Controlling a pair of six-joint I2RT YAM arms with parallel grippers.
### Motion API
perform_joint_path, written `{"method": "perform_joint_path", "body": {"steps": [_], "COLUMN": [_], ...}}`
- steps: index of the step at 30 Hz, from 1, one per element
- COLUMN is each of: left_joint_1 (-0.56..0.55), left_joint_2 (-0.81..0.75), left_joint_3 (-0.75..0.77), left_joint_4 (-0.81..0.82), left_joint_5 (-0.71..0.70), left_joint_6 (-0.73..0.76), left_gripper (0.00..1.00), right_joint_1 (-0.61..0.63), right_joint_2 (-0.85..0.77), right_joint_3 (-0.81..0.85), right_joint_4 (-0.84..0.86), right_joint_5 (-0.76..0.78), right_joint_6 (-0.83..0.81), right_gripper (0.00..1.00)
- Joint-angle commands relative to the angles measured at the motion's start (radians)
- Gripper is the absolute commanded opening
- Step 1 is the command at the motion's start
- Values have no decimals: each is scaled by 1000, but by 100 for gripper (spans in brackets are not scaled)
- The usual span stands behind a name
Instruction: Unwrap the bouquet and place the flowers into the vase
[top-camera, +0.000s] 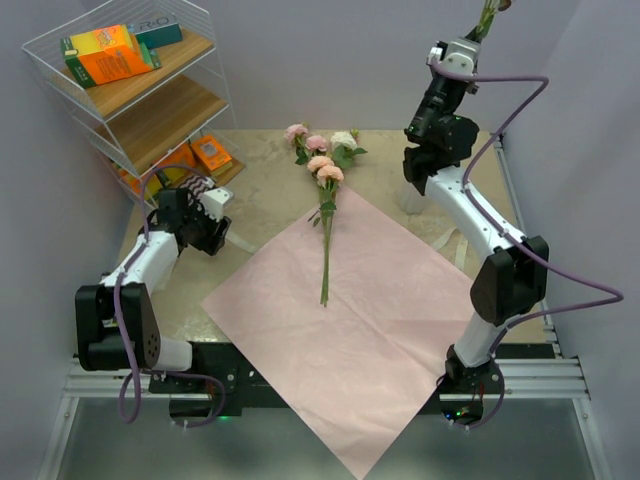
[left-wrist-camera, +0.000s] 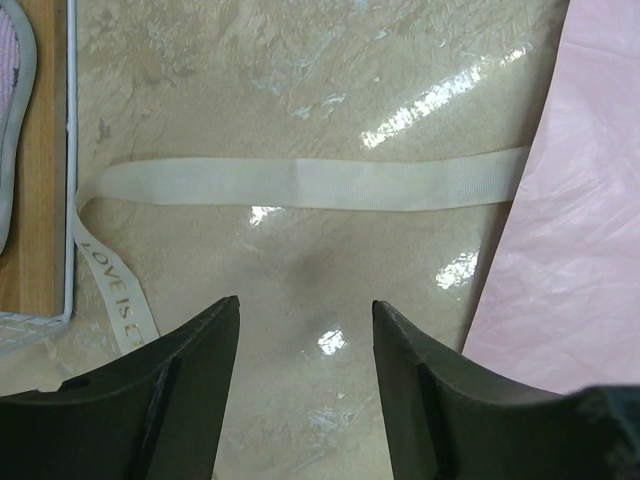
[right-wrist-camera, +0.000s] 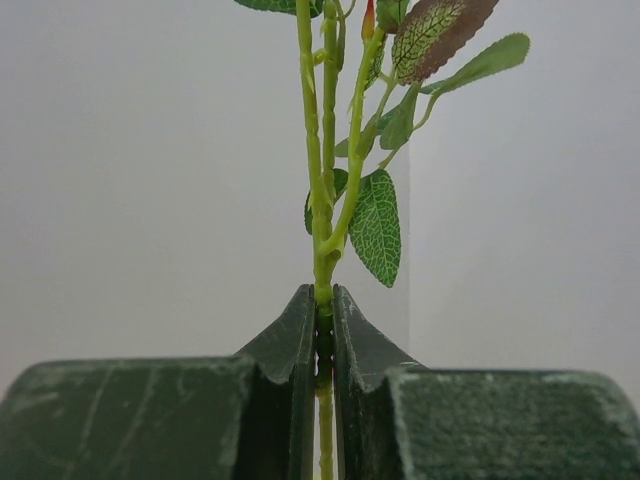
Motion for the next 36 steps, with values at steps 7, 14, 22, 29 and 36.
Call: {"method": "perform_joint_path", "body": {"steps": [7,14,22,29,36], "left_joint_1": [33,33,35,35,35], "left_joint_2": [-58,-84,-131,-145,-154], "left_joint_3": [34,45,49,65,74], "left_joint_4": [-7,-35,-59,-84,-112], "left_joint_5": [71,87,87,87,90], "left_joint_6": [-2,-4,-5,-7,-2], "left_gripper": [60,60,60,60,60], "right_joint_1": [9,18,26,32,38], "right_joint_2": [3,-56,-175,-255,-436], "right_joint_3": [50,15,-25,24,-26], "right_joint_4": [-211,-445,-658,-1034,-1211], "right_joint_5": [257,312,268,91,-82], "right_joint_6": [62,176,351,625,805], "right_gripper": [1,29,60,67,93]}}
